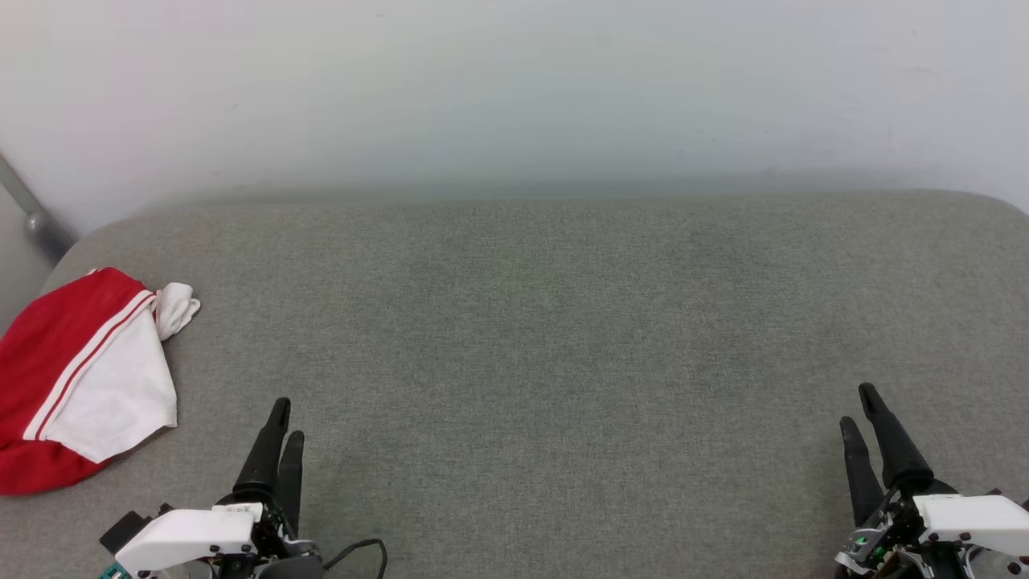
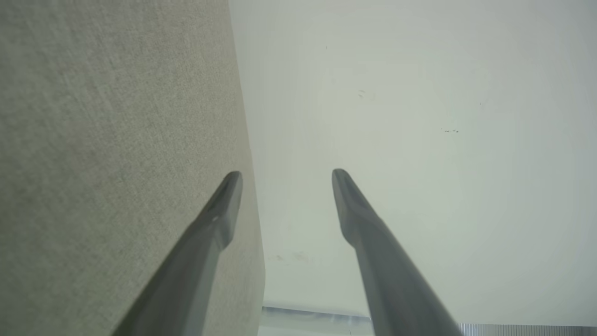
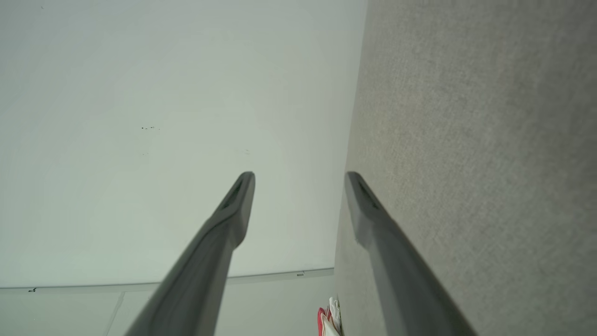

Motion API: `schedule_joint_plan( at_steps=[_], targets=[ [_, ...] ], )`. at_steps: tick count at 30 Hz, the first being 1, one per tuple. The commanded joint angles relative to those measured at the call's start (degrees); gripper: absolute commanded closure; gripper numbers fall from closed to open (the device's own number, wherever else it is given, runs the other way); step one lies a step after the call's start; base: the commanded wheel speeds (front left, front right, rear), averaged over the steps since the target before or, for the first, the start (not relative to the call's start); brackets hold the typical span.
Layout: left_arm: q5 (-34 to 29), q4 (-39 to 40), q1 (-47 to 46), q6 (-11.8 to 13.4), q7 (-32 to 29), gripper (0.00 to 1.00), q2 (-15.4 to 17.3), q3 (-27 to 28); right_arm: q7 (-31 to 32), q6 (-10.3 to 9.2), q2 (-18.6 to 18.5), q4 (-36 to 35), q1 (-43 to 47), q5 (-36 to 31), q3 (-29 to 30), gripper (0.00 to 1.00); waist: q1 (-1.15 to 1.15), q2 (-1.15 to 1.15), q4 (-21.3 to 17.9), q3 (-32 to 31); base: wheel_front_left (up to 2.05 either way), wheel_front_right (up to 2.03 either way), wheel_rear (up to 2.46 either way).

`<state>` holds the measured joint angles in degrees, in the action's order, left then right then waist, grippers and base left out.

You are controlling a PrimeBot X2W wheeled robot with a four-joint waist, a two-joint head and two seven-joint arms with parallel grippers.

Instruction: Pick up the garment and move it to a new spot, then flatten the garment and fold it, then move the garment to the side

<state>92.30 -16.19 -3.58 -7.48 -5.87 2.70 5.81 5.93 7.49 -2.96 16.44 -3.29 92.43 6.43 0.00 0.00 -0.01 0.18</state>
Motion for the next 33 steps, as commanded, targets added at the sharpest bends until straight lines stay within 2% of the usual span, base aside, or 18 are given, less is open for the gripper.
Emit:
schedule_joint_plan(
  at_steps=[1,6,15,33],
  targets=[
    [-0.6,1.7,-0.9,0.0,0.6,0.00,0.1,-0.4,-0.6,0.00,0.0,-1.2,-0.8,-0.8,0.0,0.00,0.00,0.00,0.0,0.0,0.00,0.00,0.00],
    [-4.8,3.0,-0.4,0.2,2.0,0.00,0.1,-0.2,-2.1,0.00,0.0,-1.2,-0.2,-4.3,0.8,0.00,0.00,0.00,0.0,0.0,0.00,0.00,0.00],
    [-16.7,7.0,0.3,4.2,4.4,0.00,0.1,-1.4,-4.5,0.00,0.0,-5.0,0.7,-16.0,1.5,0.00,0.00,0.00,0.0,0.0,0.00,0.00,0.00],
    [-40.5,10.4,1.5,10.9,8.5,0.00,1.2,-7.1,-8.6,0.00,0.0,-13.1,4.0,-42.1,-1.3,0.00,0.00,0.00,0.1,0.1,0.00,0.00,0.00]
  ],
)
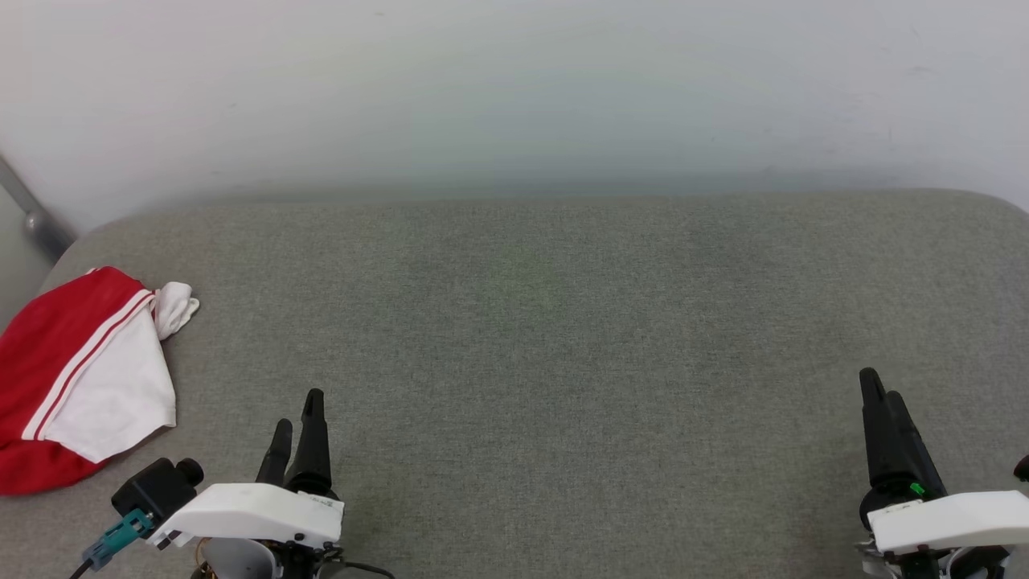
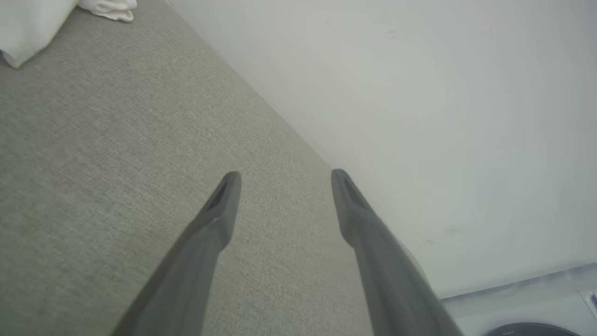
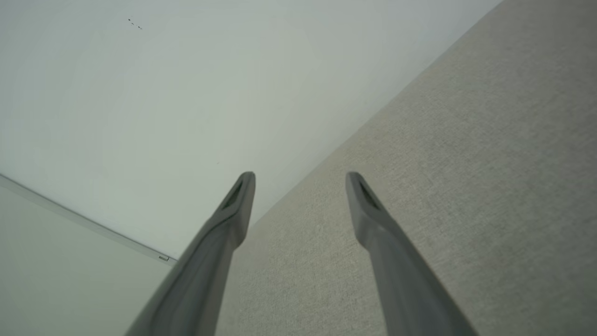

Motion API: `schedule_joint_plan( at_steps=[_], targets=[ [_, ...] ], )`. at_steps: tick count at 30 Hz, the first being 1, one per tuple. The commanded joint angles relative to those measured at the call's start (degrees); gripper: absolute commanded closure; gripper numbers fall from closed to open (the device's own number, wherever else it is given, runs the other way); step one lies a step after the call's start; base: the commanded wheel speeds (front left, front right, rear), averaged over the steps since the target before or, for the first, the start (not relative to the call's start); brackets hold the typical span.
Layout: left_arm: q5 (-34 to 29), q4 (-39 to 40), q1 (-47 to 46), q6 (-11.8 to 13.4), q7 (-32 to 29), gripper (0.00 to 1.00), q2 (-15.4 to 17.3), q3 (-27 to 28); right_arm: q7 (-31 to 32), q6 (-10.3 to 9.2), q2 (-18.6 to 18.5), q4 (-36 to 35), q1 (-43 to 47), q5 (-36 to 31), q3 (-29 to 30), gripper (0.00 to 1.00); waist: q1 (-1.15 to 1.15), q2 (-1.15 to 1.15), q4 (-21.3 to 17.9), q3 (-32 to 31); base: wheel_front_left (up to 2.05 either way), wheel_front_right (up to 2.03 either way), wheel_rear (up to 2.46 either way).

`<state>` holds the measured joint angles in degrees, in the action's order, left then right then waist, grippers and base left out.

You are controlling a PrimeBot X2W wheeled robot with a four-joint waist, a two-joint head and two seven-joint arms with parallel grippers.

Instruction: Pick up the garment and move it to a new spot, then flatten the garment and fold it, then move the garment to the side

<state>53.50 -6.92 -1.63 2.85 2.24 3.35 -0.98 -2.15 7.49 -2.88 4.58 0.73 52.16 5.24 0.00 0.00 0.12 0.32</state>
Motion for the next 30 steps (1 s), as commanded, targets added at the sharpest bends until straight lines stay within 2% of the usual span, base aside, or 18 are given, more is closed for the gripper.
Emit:
schedule_joint_plan(
  at_steps=[1,20,30],
  targets=[
    [-2.7,1.2,-0.4,0.9,0.7,0.00,0.8,-0.6,-0.7,0.00,-0.1,-1.5,0.1,-3.0,-0.3,0.00,0.00,0.00,0.0,0.0,0.00,0.00,0.00],
    [-17.4,3.1,0.5,7.8,4.2,0.00,3.8,-7.7,-4.3,0.00,0.0,-3.4,3.0,-19.3,-1.7,0.00,0.00,0.00,0.4,0.0,0.00,0.00,0.00],
    [-22.7,4.2,1.1,9.4,5.7,0.00,4.6,-10.4,-5.8,0.00,0.0,-4.4,4.4,-25.3,-1.9,0.00,0.00,0.00,0.7,-0.3,0.00,0.00,0.00]
  ],
)
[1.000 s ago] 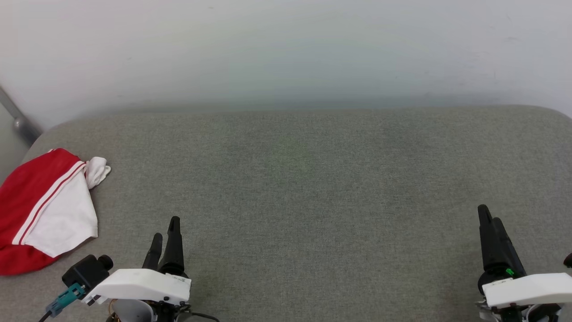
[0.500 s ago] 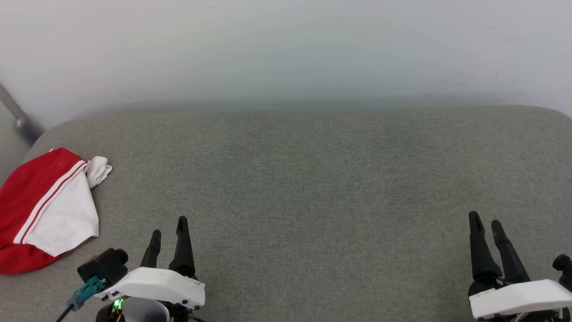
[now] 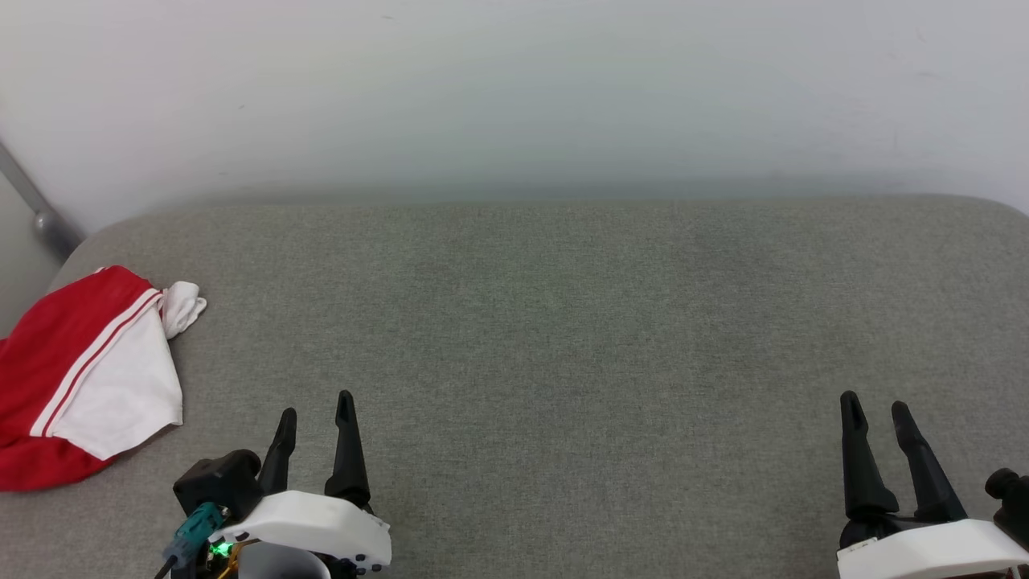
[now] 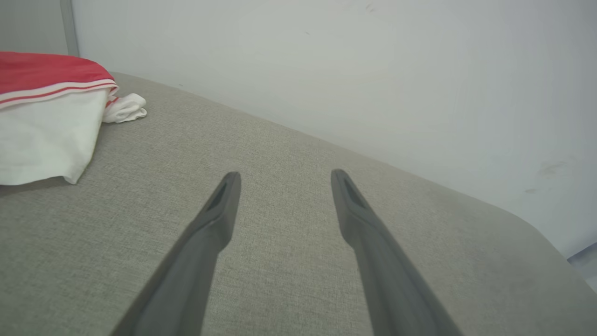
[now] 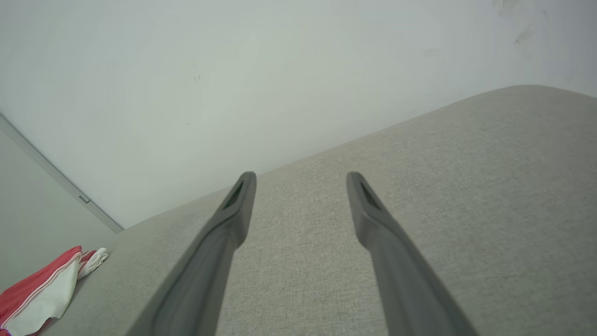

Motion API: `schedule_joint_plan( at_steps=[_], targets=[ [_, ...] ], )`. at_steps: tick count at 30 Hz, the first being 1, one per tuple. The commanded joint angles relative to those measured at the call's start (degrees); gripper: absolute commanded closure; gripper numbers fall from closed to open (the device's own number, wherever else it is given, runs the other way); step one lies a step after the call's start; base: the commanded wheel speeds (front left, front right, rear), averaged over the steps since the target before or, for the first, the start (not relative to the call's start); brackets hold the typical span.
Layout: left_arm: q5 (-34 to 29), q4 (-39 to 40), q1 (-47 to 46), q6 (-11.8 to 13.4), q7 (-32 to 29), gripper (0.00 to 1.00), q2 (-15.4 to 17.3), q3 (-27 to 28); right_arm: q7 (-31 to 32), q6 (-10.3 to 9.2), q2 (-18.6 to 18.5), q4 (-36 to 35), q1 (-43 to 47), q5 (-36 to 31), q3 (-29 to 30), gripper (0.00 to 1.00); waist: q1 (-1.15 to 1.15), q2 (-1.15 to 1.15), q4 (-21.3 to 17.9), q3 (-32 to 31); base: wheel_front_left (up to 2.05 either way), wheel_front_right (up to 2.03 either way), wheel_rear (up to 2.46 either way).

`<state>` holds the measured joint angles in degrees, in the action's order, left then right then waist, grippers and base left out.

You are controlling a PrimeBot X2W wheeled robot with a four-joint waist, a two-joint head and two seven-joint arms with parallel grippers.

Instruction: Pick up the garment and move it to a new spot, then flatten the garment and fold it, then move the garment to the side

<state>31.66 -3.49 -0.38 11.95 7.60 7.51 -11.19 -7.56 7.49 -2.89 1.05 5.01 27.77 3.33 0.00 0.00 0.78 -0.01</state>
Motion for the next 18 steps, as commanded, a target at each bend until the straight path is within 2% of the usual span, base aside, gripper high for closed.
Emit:
schedule_joint_plan(
  at_steps=[1,18],
  targets=[
    [-1.4,0.9,-0.1,0.4,0.5,0.00,0.5,-0.4,-0.5,0.00,0.0,-1.0,0.3,-1.6,0.0,0.00,0.00,0.00,0.0,0.0,0.00,0.00,0.00],
    [-11.0,2.4,1.5,2.2,2.9,0.00,1.0,-2.5,-3.0,0.00,0.0,-3.2,2.0,-11.0,0.0,0.00,0.00,0.00,0.5,-0.1,0.00,0.00,0.00]
  ],
)
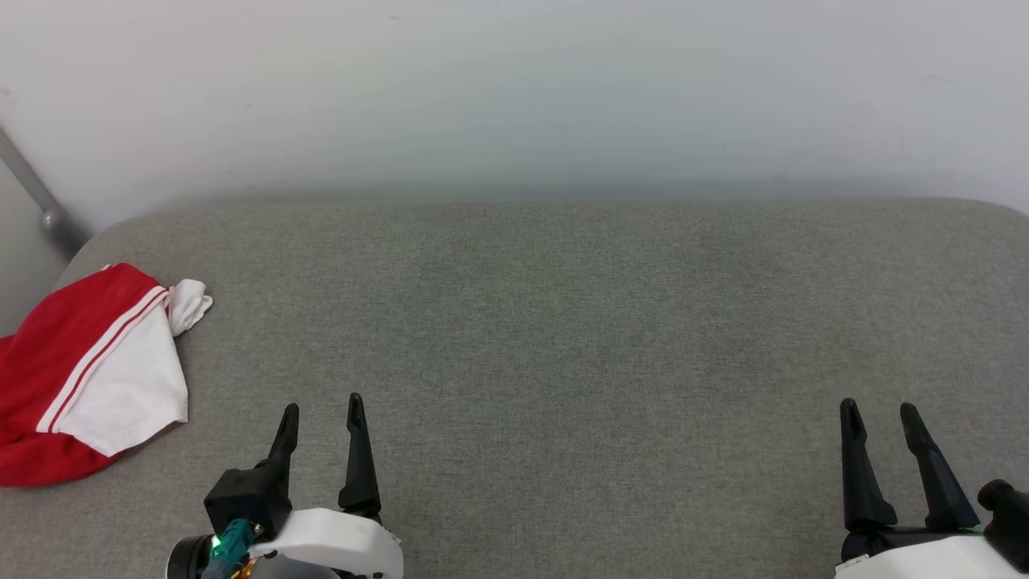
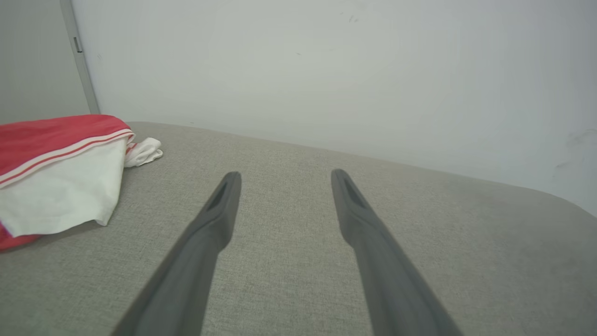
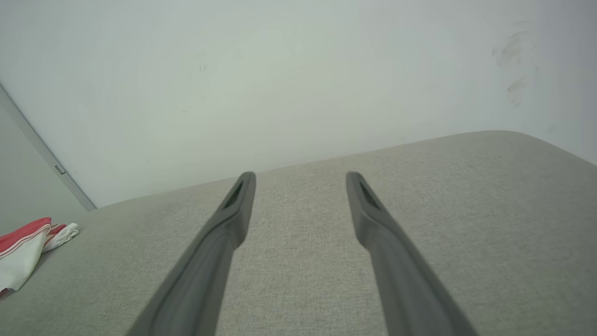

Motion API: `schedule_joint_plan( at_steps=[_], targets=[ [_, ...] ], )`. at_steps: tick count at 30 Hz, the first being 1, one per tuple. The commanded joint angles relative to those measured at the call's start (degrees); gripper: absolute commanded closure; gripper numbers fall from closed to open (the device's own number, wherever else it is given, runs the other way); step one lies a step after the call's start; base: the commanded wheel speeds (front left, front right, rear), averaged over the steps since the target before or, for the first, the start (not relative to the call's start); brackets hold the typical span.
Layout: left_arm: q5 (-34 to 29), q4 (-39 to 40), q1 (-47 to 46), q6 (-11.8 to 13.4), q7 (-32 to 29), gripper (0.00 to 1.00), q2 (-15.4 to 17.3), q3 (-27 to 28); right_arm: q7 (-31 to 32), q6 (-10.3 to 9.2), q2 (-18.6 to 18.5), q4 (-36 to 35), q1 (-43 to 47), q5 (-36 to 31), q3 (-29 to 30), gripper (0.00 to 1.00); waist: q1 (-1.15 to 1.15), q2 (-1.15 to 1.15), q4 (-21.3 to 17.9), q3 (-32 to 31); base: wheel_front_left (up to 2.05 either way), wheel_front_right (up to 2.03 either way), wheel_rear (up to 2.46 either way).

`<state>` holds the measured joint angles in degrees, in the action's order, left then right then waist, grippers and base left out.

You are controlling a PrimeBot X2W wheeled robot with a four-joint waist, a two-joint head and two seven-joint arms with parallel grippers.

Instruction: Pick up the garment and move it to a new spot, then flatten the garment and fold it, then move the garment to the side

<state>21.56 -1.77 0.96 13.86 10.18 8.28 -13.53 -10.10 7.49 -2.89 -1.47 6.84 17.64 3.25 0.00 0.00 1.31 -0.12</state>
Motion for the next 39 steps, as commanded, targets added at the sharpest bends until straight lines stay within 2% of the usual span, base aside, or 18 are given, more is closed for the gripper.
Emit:
schedule_joint_plan(
  at_steps=[1,21,39],
  targets=[
    [-1.4,0.7,0.2,0.3,0.5,0.00,0.2,-0.2,-0.6,0.00,0.0,-0.9,0.2,-1.0,0.2,0.00,0.00,0.00,0.0,0.0,0.00,0.00,0.00],
    [-11.2,1.2,2.0,0.6,2.9,0.00,-0.8,-0.6,-3.1,-0.01,0.0,-2.6,2.1,-7.6,0.5,0.00,0.00,0.00,0.1,0.1,0.00,0.00,0.00],
    [-17.4,1.2,3.8,-2.2,4.8,0.00,-3.1,1.1,-4.9,-0.01,0.0,-4.0,3.9,-12.3,0.5,0.00,0.00,0.00,0.5,0.0,0.00,0.00,0.00]
  ],
)
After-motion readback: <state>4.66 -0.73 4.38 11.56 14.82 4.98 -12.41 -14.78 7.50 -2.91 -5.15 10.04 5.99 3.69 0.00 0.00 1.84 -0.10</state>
